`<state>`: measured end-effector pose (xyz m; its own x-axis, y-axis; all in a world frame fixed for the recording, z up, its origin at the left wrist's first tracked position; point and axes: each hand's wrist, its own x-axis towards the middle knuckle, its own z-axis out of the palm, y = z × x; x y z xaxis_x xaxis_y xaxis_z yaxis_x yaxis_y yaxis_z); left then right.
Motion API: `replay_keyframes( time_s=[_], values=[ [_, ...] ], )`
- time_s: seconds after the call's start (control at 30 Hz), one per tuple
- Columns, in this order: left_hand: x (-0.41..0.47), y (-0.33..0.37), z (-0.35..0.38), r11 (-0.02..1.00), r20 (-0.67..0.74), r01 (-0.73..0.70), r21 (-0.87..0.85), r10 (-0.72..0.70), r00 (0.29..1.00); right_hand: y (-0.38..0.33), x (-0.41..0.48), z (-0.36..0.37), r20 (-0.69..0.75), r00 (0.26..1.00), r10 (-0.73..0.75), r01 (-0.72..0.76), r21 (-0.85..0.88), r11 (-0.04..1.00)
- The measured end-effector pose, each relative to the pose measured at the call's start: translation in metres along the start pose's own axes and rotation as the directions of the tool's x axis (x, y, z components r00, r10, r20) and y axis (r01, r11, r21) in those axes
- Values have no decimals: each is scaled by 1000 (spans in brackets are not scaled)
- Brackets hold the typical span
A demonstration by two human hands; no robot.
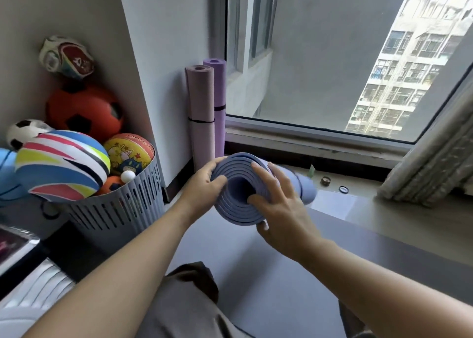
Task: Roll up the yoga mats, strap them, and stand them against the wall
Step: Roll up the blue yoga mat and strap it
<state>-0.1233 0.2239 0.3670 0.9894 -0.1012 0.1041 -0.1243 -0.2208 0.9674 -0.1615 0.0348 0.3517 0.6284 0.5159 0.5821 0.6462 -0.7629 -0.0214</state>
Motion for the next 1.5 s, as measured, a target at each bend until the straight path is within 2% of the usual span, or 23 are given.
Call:
replay_keyframes(
  time_s=[0.07, 0.13, 0.23, 0.33, 0.4, 0.47, 0.57, 0.67, 0.73, 0.83, 0.9, 1.0, 1.1, 1.23, 1.3, 1.37, 1.5],
  values=[
    [13, -20, -3, 995, 2, 48, -88, -49, 999, 11, 8, 24, 11, 1000, -19, 20, -64, 998],
    [27, -49, -10, 988, -6, 115, -100, -116, 993, 25, 17, 51, 39, 999, -34, 38, -121, 992],
    [46, -113, -30, 956, -33, 287, 65, -286, 958, 45, 36, 102, 54, 998, -17, 23, -127, 992],
    [64, -198, -50, 846, -98, 479, 235, -469, 877, 58, 55, 171, 98, 995, 10, -3, -66, 998],
    [73, -255, -62, 756, -151, 566, 327, -550, 821, 58, 61, 222, 145, 988, -60, 65, -32, 997],
    [80, -304, -74, 674, -198, 595, 438, -573, 795, 52, 59, 267, 183, 960, -212, 215, 8, 977],
    [86, -366, -89, 535, -268, 630, 563, -603, 751, 48, 60, 316, 205, 919, -336, 332, 58, 942],
    [85, -416, -99, 424, -288, 667, 613, -667, 688, 56, 60, 349, 232, 900, -368, 357, 91, 930],
    [80, -437, -99, 410, -278, 706, 577, -714, 642, 63, 60, 361, 242, 896, -371, 357, 101, 928],
    [75, -447, -91, 354, -224, 698, 623, -773, 593, 70, 62, 369, 248, 892, -377, 361, 108, 926],
    [73, -440, -72, 398, -118, 663, 634, -798, 591, 72, 66, 368, 249, 894, -371, 355, 109, 928],
    [58, -430, -25, 531, 47, 580, 618, -761, 647, 73, 69, 358, 273, 893, -358, 343, 102, 934],
    [41, -415, 18, 605, 212, 556, 570, -762, 613, 77, 64, 342, 313, 884, -347, 331, 104, 938],
    [38, -393, 24, 546, 280, 544, 636, -821, 497, 83, 66, 307, 291, 919, -265, 238, 125, 963],
    [41, -380, 11, 513, 260, 520, 683, -836, 484, 85, 80, 281, 221, 959, -175, 148, 134, 980],
    [47, -359, -6, 518, 216, 508, 688, -815, 538, 87, 96, 255, 141, 985, -99, 79, 137, 987],
    [77, -270, -47, 687, 93, 499, 528, -630, 771, 83, 126, 196, 6, 1000, -25, 24, 136, 990]
  ],
)
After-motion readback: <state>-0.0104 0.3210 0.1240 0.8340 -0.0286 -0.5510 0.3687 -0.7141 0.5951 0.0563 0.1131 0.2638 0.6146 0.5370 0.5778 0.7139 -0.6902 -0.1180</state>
